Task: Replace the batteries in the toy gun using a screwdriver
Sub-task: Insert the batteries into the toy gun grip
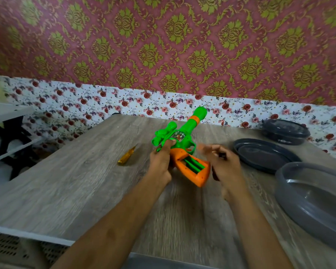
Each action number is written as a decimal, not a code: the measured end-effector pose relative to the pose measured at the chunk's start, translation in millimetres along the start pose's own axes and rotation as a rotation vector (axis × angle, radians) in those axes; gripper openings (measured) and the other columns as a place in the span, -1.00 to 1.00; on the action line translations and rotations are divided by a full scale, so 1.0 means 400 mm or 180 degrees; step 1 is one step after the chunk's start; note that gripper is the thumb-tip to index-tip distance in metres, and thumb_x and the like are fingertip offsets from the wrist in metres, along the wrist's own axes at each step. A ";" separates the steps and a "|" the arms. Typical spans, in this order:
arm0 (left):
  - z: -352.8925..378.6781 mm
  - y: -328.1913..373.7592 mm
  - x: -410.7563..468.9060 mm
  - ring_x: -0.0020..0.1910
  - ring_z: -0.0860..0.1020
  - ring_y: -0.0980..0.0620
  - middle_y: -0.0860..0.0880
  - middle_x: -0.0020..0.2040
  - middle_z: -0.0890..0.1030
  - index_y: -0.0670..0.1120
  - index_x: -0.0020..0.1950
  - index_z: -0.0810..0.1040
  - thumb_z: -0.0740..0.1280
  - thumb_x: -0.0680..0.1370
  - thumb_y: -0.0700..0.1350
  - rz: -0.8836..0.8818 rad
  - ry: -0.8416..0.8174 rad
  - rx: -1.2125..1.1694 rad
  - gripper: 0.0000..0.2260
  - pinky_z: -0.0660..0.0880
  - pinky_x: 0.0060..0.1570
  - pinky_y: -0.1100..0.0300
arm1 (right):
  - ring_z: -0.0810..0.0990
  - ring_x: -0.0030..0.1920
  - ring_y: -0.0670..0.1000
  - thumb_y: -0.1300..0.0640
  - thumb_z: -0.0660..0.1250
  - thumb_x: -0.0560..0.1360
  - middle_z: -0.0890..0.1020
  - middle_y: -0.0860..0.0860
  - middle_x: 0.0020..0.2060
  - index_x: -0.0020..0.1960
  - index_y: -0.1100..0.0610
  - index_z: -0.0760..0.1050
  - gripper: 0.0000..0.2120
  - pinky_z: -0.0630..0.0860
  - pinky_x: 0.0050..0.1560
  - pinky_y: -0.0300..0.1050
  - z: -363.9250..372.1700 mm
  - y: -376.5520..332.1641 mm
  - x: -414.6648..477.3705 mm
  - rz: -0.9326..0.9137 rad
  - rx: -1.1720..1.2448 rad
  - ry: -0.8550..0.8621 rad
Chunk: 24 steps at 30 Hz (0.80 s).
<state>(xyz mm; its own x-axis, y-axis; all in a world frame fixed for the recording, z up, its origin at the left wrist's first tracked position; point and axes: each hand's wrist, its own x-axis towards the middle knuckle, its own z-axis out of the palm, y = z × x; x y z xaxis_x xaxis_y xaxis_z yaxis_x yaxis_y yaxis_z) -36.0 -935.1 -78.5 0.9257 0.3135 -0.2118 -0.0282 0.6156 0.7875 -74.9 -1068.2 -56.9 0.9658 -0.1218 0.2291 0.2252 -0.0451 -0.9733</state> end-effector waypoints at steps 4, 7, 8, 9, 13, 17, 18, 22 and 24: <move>-0.012 0.020 0.009 -0.40 0.57 -0.01 -0.13 -0.19 0.59 -0.16 0.07 0.48 0.39 0.47 -0.19 -0.0069 -0.0056 -0.0221 -0.78 0.56 -0.40 0.15 | 0.23 -0.60 -0.17 -0.20 0.20 0.51 0.48 -0.08 -0.42 -0.13 0.10 0.57 -0.62 0.12 -0.58 -0.31 -0.026 -0.007 0.012 0.1020 0.0884 0.0171; -0.015 0.026 0.017 -0.42 0.58 0.01 -0.13 -0.17 0.60 -0.15 0.05 0.48 0.36 0.49 -0.19 -0.0062 -0.0066 -0.0359 -0.84 0.56 -0.43 0.17 | 0.23 -0.66 -0.19 -0.23 0.08 0.55 0.39 -0.11 -0.61 -0.14 0.10 0.53 -0.54 0.09 -0.62 -0.36 -0.027 0.002 0.013 0.1288 0.1227 0.0205; -0.014 0.025 0.019 -0.41 0.57 0.01 -0.13 -0.18 0.60 -0.14 0.06 0.48 0.35 0.50 -0.18 -0.0071 -0.0060 -0.0365 -0.83 0.55 -0.42 0.18 | 0.23 -0.67 -0.19 -0.23 0.06 0.56 0.36 -0.11 -0.63 -0.15 0.10 0.51 -0.54 0.09 -0.62 -0.36 -0.027 0.003 0.011 0.1361 0.1292 0.0215; -0.016 0.025 0.022 -0.38 0.56 0.01 -0.12 -0.19 0.59 -0.13 0.05 0.48 0.35 0.50 -0.17 -0.0081 -0.0040 -0.0347 -0.84 0.55 -0.40 0.18 | 0.23 -0.67 -0.19 -0.23 0.05 0.56 0.36 -0.10 -0.63 -0.18 0.10 0.50 -0.54 0.09 -0.63 -0.37 -0.026 0.008 0.012 0.1428 0.1337 0.0232; -0.016 0.025 0.022 -0.32 0.55 0.00 -0.11 -0.17 0.59 -0.10 -0.03 0.48 0.35 0.50 -0.17 -0.0102 -0.0058 -0.0344 -0.91 0.56 -0.35 0.16 | 0.32 -0.67 -0.14 -0.12 0.02 0.61 0.44 -0.06 -0.60 -0.24 0.11 0.41 -0.59 0.15 -0.61 -0.43 -0.028 0.019 0.021 0.1643 0.1810 0.0179; -0.018 0.026 0.017 -0.31 0.56 -0.01 -0.12 -0.18 0.59 -0.11 -0.03 0.47 0.36 0.50 -0.17 -0.0121 -0.0078 -0.0302 -0.90 0.57 -0.36 0.16 | 0.38 -0.64 -0.12 0.19 0.06 0.52 0.47 -0.01 -0.54 -0.23 0.15 0.41 -0.79 0.25 -0.60 -0.43 -0.022 0.015 0.027 0.1513 0.2170 -0.0032; -0.017 0.026 0.016 -0.32 0.56 0.00 -0.11 -0.19 0.59 -0.11 -0.03 0.47 0.36 0.50 -0.17 -0.0128 -0.0079 -0.0295 -0.90 0.57 -0.35 0.15 | 0.38 -0.62 -0.12 0.24 0.08 0.51 0.47 0.01 -0.50 -0.21 0.17 0.43 -0.81 0.27 -0.60 -0.41 -0.020 0.013 0.026 0.1451 0.2136 -0.0023; -0.009 0.030 0.009 -0.48 0.56 0.05 -0.09 -0.32 0.60 -0.12 -0.11 0.47 0.34 0.52 -0.19 -0.0093 -0.0065 -0.0320 -0.94 0.54 -0.48 0.21 | 0.47 -0.57 -0.13 0.35 0.19 0.51 0.52 0.03 -0.48 -0.19 0.20 0.49 -0.84 0.40 -0.57 -0.36 -0.014 0.002 0.016 0.1247 0.1977 0.0028; -0.007 0.032 0.007 -0.43 0.55 0.03 -0.09 -0.28 0.59 -0.11 -0.10 0.46 0.33 0.52 -0.19 -0.0098 -0.0053 -0.0317 -0.94 0.54 -0.48 0.21 | 0.54 -0.53 -0.15 0.37 0.24 0.50 0.62 0.02 -0.49 -0.16 0.22 0.51 -0.87 0.45 -0.53 -0.38 -0.013 0.000 0.016 0.1074 0.1982 -0.0021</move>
<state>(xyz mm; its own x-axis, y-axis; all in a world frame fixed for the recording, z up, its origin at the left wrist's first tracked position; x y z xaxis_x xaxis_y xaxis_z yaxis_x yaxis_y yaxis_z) -35.1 -924.3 -70.8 0.9328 0.2817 -0.2249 -0.0361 0.6938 0.7192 -69.3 -1074.2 -55.5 0.9961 -0.0231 -0.0848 -0.0566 0.5698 -0.8198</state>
